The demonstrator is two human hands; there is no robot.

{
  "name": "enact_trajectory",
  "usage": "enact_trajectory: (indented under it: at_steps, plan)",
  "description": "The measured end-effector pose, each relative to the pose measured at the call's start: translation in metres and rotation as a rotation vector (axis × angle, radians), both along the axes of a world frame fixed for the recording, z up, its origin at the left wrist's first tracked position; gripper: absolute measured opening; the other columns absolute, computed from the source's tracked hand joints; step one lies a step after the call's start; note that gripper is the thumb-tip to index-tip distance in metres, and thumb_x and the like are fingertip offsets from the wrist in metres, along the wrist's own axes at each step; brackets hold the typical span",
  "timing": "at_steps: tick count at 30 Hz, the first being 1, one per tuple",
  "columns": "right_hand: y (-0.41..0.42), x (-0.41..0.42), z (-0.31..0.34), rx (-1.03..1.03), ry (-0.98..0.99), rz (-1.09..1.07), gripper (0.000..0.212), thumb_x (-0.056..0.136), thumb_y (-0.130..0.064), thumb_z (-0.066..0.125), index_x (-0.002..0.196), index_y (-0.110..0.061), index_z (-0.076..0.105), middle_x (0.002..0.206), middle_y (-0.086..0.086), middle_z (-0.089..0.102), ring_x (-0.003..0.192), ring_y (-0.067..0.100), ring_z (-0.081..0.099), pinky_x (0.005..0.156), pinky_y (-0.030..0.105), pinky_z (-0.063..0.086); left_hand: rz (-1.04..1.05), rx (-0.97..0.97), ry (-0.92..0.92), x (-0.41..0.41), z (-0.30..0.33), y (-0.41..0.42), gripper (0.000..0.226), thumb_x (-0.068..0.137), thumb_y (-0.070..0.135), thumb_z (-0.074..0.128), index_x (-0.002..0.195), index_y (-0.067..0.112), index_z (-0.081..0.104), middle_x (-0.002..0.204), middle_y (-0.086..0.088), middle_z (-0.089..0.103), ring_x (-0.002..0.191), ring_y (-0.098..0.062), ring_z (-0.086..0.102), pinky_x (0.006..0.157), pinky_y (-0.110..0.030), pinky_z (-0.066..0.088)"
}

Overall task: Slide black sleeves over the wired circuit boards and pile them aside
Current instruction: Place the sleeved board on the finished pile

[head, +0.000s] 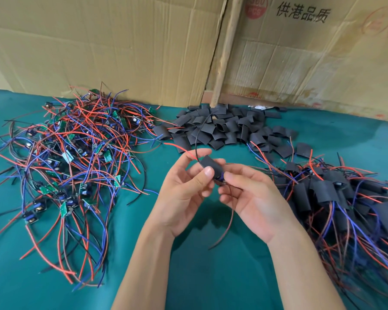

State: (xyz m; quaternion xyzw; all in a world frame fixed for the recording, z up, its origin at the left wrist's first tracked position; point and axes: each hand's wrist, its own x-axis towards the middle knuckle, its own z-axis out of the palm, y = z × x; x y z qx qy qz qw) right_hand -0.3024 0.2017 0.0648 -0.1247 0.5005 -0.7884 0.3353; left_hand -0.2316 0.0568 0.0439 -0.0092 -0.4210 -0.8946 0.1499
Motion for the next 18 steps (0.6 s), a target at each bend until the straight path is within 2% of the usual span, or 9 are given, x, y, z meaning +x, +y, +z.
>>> enact_trajectory:
  at_steps: [7, 10, 15, 18]
  plan:
    - [-0.0020, 0.0014, -0.0003, -0.033, -0.011, -0.043, 0.020, 0.076, -0.008, 0.074, 0.095, -0.005, 0.074, 0.088, 0.012, 0.072, 0.066, 0.016, 0.066, 0.060, 0.023, 0.056, 0.006, -0.004, -0.043, 0.0003, 0.0019, 0.0031, 0.024, 0.085, 0.008, 0.066, 0.108, 0.016, 0.061, 0.110, -0.013, 0.075, 0.065, -0.009, 0.059, 0.060, -0.017, 0.047]
    - [-0.0045, 0.0040, 0.0008, -0.033, -0.027, -0.068, 0.009, 0.072, -0.010, 0.078, 0.080, -0.014, 0.077, 0.083, 0.007, 0.071, 0.064, 0.014, 0.065, 0.059, 0.022, 0.055, 0.011, -0.036, -0.076, 0.0001, 0.0019, 0.0029, 0.023, 0.085, 0.010, 0.068, 0.105, 0.019, 0.062, 0.113, -0.012, 0.075, 0.069, -0.009, 0.059, 0.062, -0.017, 0.046]
    - [-0.0084, 0.0071, 0.0009, -0.073, -0.036, -0.070, 0.012, 0.072, -0.010, 0.078, 0.071, -0.019, 0.071, 0.091, -0.001, 0.073, 0.060, 0.011, 0.062, 0.055, 0.020, 0.051, -0.008, -0.059, -0.085, -0.0009, 0.0010, 0.0044, 0.025, 0.085, 0.011, 0.070, 0.108, 0.018, 0.064, 0.113, -0.011, 0.075, 0.078, -0.010, 0.065, 0.065, -0.020, 0.045]
    - [-0.0062, 0.0079, 0.0018, -0.036, 0.009, -0.062, 0.015, 0.074, -0.014, 0.079, 0.070, -0.018, 0.065, 0.084, 0.003, 0.070, 0.064, 0.014, 0.062, 0.057, 0.022, 0.051, -0.004, -0.101, -0.092, -0.0037, -0.0022, 0.0069, 0.027, 0.084, 0.011, 0.071, 0.111, 0.015, 0.067, 0.115, -0.010, 0.072, 0.090, -0.020, 0.062, 0.073, -0.030, 0.045]
